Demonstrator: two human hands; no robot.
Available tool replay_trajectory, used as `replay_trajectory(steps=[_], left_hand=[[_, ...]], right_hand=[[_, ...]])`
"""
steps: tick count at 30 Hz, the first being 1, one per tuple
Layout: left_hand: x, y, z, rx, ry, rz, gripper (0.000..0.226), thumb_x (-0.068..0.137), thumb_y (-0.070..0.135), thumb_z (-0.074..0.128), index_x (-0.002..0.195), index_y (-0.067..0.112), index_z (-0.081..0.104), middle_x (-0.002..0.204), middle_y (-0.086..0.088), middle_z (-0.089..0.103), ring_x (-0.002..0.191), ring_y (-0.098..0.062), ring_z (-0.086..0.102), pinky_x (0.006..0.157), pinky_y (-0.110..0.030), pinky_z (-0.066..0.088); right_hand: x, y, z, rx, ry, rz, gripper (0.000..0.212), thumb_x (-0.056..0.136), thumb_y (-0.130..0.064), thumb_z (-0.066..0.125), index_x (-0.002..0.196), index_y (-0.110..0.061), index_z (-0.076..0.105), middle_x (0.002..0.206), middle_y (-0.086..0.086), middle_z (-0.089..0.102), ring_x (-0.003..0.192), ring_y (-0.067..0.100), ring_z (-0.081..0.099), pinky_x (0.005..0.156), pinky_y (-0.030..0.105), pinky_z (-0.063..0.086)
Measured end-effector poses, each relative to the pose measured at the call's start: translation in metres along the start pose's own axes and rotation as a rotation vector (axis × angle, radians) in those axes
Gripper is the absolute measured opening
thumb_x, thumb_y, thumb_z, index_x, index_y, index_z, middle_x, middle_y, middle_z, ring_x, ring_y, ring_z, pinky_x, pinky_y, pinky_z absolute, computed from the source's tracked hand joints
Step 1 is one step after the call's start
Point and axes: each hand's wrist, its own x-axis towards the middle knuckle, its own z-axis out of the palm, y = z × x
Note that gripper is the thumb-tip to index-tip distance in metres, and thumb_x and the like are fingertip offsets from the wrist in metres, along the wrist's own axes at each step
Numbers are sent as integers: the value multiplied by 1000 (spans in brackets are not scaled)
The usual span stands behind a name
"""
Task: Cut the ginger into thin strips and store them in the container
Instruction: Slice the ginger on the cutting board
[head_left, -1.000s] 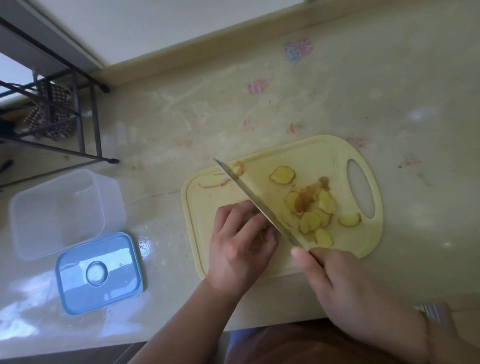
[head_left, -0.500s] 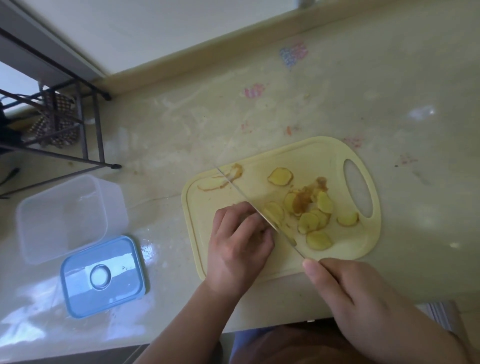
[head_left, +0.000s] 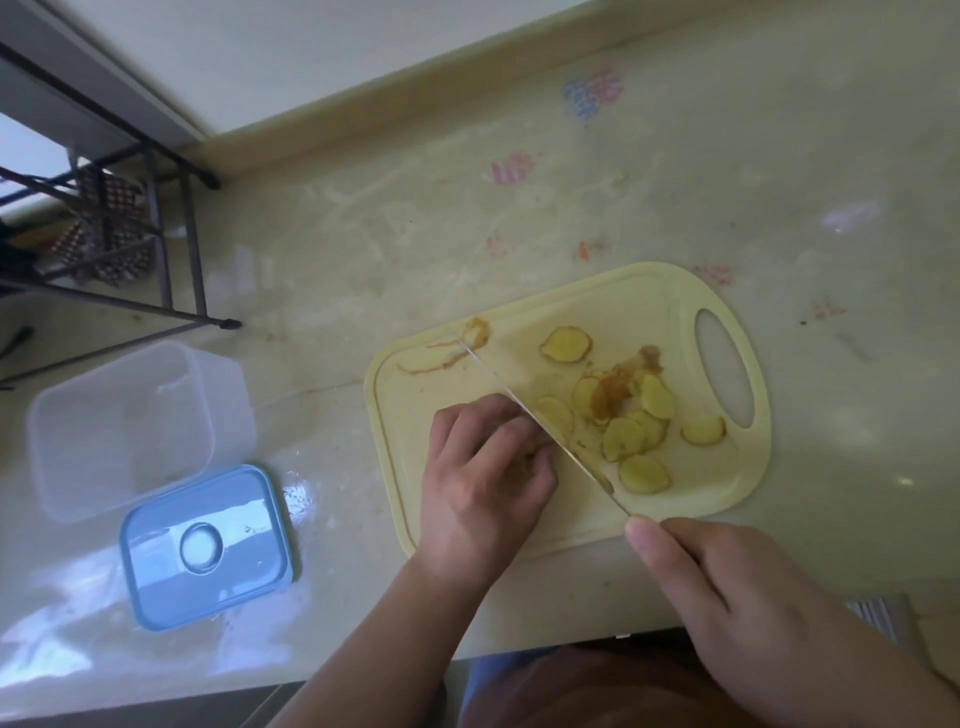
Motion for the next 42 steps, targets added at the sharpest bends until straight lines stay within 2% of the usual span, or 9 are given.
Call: replay_trajectory(steps=[3,19,24,29,32,35,37,39,42], left_hand=[[0,0,0,0,-2,-5,12,75,0,82,80,7,74,99,-6,70,86,-21,58,83,-26,44],[-1,-2,1,-8,10,-4,13,75,1,83,79,7,73,98,-5,69,86,-21,60,86,-24,42],[-1,-2,2,-14,18,14,10,77,3,82,82,7,75,100,-4,70,89,-16,57,84,-26,45],[-1,-2,3,-13,29,34,15,74,2,86,81,6,74,98,-5,70,89,-16,56,83,-27,44],[0,-4,3,-1,27,51,15,74,2,86,82,6,74,99,-6,70,89,-17,57,84,-26,43],[0,-5,3,-5,15,53,12,76,2,83,82,7,74,101,-5,70,88,-20,58,85,-26,43],[0,-5,2,-8,7,48,11,77,3,82,84,6,75,101,-5,70,87,-22,60,85,-26,44],[-1,-5,2,-9,2,44,10,78,3,82,85,6,75,100,-6,71,86,-23,62,84,-28,46],[0,-3,2,-18,1,42,11,78,3,82,87,5,76,100,-6,70,87,-23,62,82,-30,48]], right_hand=[[-3,-2,-3,13,26,3,87,63,-99,8,62,-22,49,56,-4,55,59,9,56,58,22,39],[-1,-6,-3,-13,-45,46,99,56,-101,0,59,-14,48,62,-4,58,62,10,57,62,24,41],[10,-10,2,-19,-61,25,85,67,-93,10,59,-15,41,57,-8,54,56,11,52,63,27,41],[14,-15,6,-19,-38,10,76,80,-83,12,59,-17,43,64,-16,58,59,13,54,60,34,42],[9,-13,6,10,-47,29,70,79,-79,16,59,-17,42,62,-17,58,60,11,53,61,32,41],[-4,-3,3,36,-10,79,91,67,-95,9,61,-16,53,65,-9,63,67,6,59,68,26,43],[-8,1,3,25,2,117,100,65,-96,7,69,-14,64,69,-1,66,77,2,60,74,26,44],[-1,-1,3,38,-46,117,82,71,-82,17,66,-13,60,66,-2,64,72,6,58,75,29,42],[18,-9,4,47,-78,32,66,78,-75,21,59,-15,41,52,-8,51,53,11,46,61,29,39]])
